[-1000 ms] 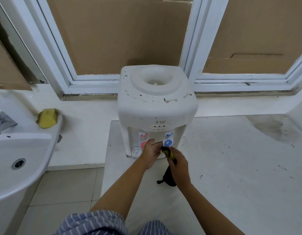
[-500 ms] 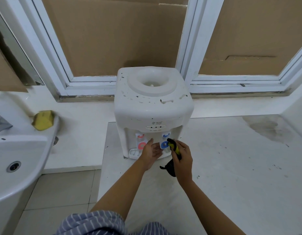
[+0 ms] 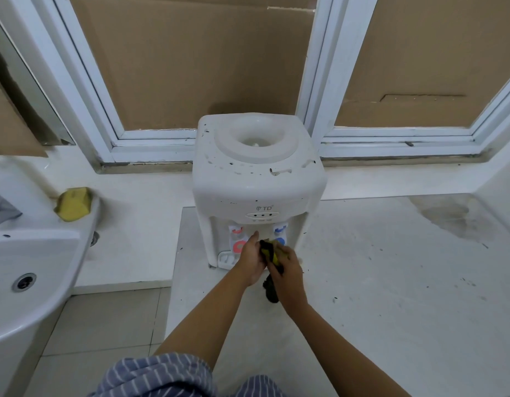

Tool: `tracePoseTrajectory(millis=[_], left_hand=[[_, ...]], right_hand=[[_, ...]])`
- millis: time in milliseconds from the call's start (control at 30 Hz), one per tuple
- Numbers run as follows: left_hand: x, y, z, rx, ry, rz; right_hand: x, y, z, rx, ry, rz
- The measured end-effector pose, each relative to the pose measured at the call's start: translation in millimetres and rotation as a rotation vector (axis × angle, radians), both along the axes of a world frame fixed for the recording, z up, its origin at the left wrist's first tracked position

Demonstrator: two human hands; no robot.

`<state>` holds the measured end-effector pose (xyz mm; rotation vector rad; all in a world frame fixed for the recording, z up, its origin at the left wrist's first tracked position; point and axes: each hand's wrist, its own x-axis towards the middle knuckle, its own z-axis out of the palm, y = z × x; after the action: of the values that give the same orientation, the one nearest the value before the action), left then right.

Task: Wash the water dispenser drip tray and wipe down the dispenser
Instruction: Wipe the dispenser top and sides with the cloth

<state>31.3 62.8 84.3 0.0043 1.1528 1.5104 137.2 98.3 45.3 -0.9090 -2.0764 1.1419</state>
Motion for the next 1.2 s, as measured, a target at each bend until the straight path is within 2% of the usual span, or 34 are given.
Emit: tracePoseTrajectory(millis=[67,200,433,633,733,867,1000,1200], left_hand=[[-1.8,-0.5,0.3,-0.018,0.014,-0.011],[-1.3,-1.7,1.1,-0.042,0.077,-0.034],[-4.0,1.9,-2.4,-0.024,0.085,-0.055],[-2.8,5.0,-4.9,-0.044,0.16,-0.056],[-3.3,3.2,-8.6,-0.002,0.12,-0.07],[-5.1,3.0,-8.7,0.017,0.099,-0.083],[-5.3,3.3,-8.3,0.0,0.093,-0.071],[-0.9,-2.1,-8.1,-0.042,0.117,-0.058]], right_hand=[[5.6,-0.2,-6.2,0.029,-0.017,0.011],[6.6,11.9,2.3,0.004,0.102,-0.178],[7.2,7.1,-3.8,0.013,-0.057,0.01],[7.6,15.9,0.1,-0.062,0.128,-0.284],[-8.5,13.5,16.6,-0.036,0.12,-0.199],[-9.3,-1.0,7.5,-0.077,0.094,-0.118],[7.6,0.4,-7.3,0.015,-0.049,0.031],[12.3,11.8,1.7,0.008,0.048,-0.146]])
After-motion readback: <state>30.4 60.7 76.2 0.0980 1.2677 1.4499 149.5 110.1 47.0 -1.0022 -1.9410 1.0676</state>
